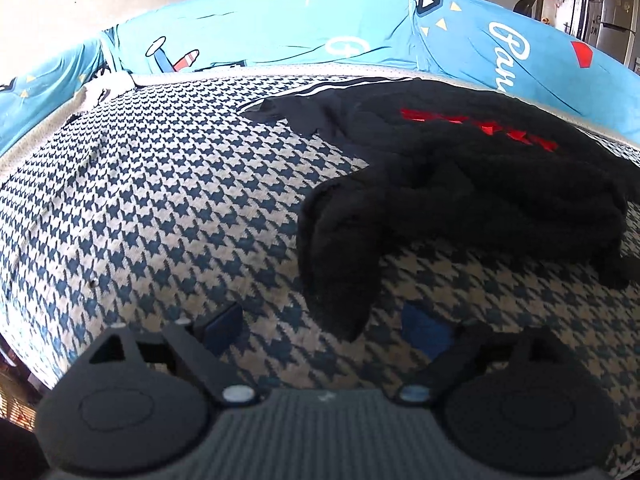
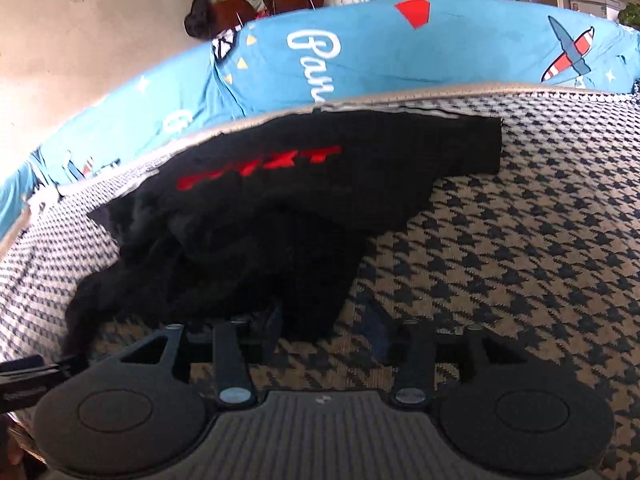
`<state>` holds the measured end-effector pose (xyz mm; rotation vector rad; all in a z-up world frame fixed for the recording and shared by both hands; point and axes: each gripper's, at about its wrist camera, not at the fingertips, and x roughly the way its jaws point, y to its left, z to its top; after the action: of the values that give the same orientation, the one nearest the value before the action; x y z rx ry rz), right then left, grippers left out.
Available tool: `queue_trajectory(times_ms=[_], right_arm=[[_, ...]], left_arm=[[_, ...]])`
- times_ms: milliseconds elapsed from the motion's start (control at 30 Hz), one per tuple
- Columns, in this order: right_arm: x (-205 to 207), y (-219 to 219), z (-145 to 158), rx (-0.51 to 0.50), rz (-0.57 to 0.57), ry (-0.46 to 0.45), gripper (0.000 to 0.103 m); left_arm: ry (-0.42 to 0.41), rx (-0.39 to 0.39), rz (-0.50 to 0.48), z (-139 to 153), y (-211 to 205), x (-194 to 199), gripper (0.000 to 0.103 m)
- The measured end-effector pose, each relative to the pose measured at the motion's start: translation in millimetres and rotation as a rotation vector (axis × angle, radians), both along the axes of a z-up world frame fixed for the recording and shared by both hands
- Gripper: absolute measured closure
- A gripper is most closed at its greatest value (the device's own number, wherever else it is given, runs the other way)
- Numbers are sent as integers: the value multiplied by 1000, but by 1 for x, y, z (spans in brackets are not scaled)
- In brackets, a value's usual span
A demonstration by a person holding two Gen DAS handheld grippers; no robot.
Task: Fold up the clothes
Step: 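Open both tools and release the black shirt, withdrawing from it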
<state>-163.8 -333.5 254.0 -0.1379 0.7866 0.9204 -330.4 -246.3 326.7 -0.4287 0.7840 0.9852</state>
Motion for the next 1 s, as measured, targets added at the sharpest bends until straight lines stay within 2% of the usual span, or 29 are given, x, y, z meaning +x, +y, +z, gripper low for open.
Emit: queue_trajectory(times_ms=[33, 200, 500, 633, 667, 733, 800, 833, 900, 1000], right_arm=[[1, 2, -2, -3, 1, 2, 54], [1, 14, -7, 4, 14, -20, 35], [-15, 29, -13, -20, 75, -114, 34], [-20, 39, -20, -61, 73, -216, 34], [-22, 41, -22, -65, 71, -241, 37], [-23, 43, -25, -59, 68, -274, 49], [-24, 44, -25, -49, 59, -293, 79], [-24, 44, -25, -51, 51, -306, 86], [-20, 41, -21, -31, 31, -281, 90], [-16, 27, -7, 19, -26, -240, 92]], left_arm=[[-2, -3, 3, -1, 0, 0, 12], [3, -20, 27, -3, 3, -1, 11], [-4, -23, 41, -4, 5, -1, 10], [-3, -24, 36, -4, 4, 0, 9], [-1, -24, 35, -5, 4, 0, 9], [-1, -24, 33, -5, 4, -1, 9], [-3, -25, 36, -5, 5, -1, 9], [-3, -26, 38, -6, 5, -1, 9], [-7, -29, 42, -5, 6, -1, 9], [-15, -32, 52, -3, 7, -3, 9]])
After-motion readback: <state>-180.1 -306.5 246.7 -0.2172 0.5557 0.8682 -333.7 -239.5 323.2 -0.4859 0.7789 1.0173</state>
